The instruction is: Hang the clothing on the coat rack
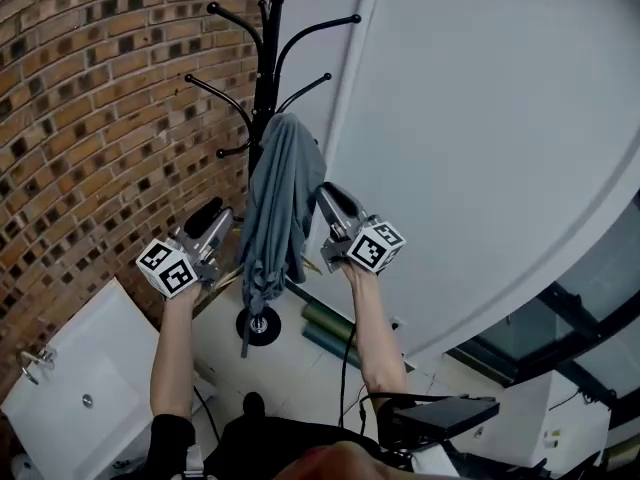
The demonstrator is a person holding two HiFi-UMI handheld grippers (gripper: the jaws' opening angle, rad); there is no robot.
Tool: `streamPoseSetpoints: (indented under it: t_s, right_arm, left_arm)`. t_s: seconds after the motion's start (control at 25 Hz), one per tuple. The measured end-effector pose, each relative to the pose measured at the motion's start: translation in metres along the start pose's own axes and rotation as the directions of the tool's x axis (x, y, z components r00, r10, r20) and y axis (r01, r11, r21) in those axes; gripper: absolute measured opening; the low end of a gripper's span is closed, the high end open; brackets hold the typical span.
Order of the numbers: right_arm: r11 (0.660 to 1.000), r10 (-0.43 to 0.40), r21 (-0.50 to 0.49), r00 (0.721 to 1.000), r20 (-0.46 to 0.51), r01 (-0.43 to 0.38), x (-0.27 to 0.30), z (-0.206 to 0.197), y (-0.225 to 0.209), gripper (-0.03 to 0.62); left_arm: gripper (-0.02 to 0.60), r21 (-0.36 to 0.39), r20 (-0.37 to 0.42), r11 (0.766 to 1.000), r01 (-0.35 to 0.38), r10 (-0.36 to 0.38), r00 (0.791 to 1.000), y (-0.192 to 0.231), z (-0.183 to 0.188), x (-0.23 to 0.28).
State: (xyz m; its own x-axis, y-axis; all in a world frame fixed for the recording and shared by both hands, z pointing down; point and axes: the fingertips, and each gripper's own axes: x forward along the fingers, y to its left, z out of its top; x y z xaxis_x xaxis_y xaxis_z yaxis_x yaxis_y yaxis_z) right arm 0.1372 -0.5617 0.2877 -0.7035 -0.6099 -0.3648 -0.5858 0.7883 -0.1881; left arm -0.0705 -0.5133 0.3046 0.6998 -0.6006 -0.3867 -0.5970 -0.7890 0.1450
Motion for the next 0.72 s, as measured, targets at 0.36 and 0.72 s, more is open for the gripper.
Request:
streamPoseSetpoints:
  t_s: [0.36,0.72]
  right_arm:
    - [0.824,-0.364,0.383,0.908,-0.208,0.418,-0.312,-0.174,0.047,0.097]
    - [0.530,-0.449,0.605,0.801,-0.395,0.595,-0.457,-0.230,0.119,0.055]
  left_arm:
    - [0.078,-0.378,0.027,0.886,-0.267,0.299,0.954,-0.152,-0.158,-0.306]
    - [0.006,-0.213,0.127,0.958,-0.194,0.223,0.966,-0.262,-0.084,-0.322]
